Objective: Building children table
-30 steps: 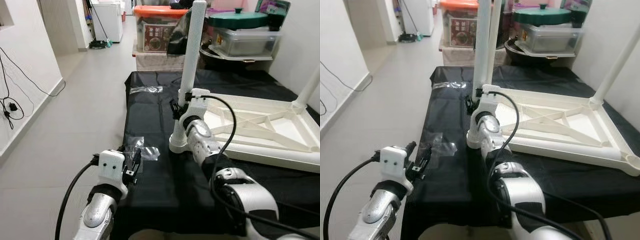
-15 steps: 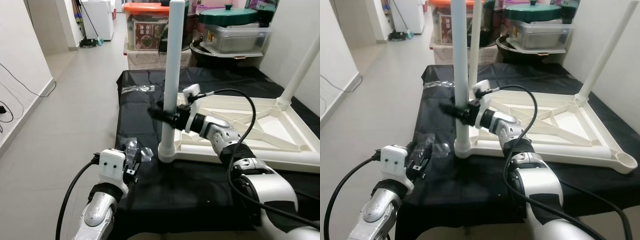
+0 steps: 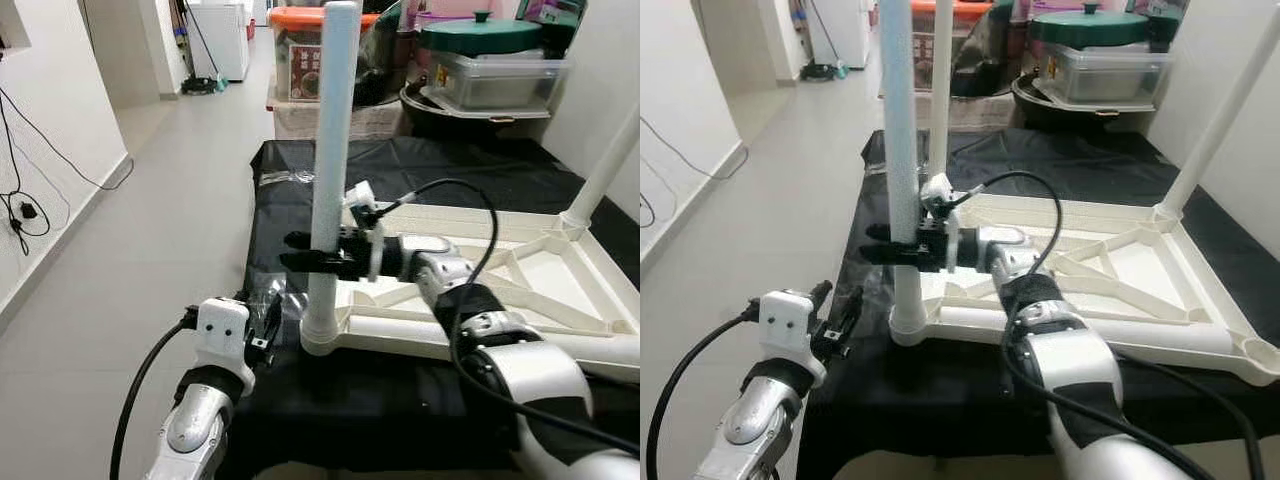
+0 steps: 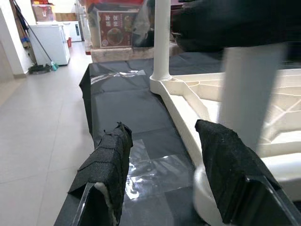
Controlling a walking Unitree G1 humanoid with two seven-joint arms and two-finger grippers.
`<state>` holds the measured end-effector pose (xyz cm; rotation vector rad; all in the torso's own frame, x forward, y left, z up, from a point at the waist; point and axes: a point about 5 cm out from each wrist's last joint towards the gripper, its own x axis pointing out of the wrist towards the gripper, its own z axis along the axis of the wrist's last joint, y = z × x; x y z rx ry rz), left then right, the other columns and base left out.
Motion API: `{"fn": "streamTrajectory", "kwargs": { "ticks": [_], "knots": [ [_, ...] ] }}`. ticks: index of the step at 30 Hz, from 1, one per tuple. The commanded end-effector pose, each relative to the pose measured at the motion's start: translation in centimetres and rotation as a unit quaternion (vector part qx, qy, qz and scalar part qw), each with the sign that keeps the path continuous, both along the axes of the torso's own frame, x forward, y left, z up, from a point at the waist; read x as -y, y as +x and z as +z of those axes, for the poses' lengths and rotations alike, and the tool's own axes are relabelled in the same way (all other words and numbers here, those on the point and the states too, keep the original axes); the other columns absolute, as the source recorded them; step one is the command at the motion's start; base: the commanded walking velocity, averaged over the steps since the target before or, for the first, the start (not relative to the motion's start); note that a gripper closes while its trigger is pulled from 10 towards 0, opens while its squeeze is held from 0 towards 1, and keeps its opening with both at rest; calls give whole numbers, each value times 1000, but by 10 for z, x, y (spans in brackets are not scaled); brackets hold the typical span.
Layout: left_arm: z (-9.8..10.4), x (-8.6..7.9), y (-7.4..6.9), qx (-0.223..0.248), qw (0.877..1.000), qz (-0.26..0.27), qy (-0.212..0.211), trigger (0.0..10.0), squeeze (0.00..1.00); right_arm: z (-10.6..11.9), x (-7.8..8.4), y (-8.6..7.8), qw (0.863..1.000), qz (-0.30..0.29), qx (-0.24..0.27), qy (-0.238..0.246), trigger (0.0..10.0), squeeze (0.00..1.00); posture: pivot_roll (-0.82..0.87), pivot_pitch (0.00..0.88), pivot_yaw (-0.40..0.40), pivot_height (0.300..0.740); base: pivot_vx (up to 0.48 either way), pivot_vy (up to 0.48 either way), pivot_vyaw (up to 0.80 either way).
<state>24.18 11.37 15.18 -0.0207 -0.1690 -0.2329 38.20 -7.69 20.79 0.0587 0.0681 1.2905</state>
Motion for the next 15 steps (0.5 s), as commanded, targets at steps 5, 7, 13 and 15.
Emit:
{"fn": "streamTrajectory", "kwargs": {
  "ticks": [5, 7, 13, 15],
  "knots": [
    [-7, -1, -1, -11, 1000, 0, 7, 10000, 0, -13, 12, 23, 945, -320, -43, 46, 0, 0, 16, 0, -23, 740, 0, 0, 0],
    [-8, -1, -1, -11, 1000, 0, 7, 10000, 0, -13, 13, 23, 942, -329, -42, 45, 0, 0, 16, 0, -23, 740, 0, 0, 0],
    [-8, -1, -1, -12, 1000, -1, 8, 10000, 0, -43, 63, 24, 758, -649, -66, 0, 0, 0, 19, 0, -25, 740, 0, 0, 0],
    [-8, -2, -1, -12, 1000, 0, 8, 10000, 0, -47, 65, 21, 732, -677, -70, 3, 0, 0, 20, 0, -26, 740, 0, 0, 0]
  ]
}}
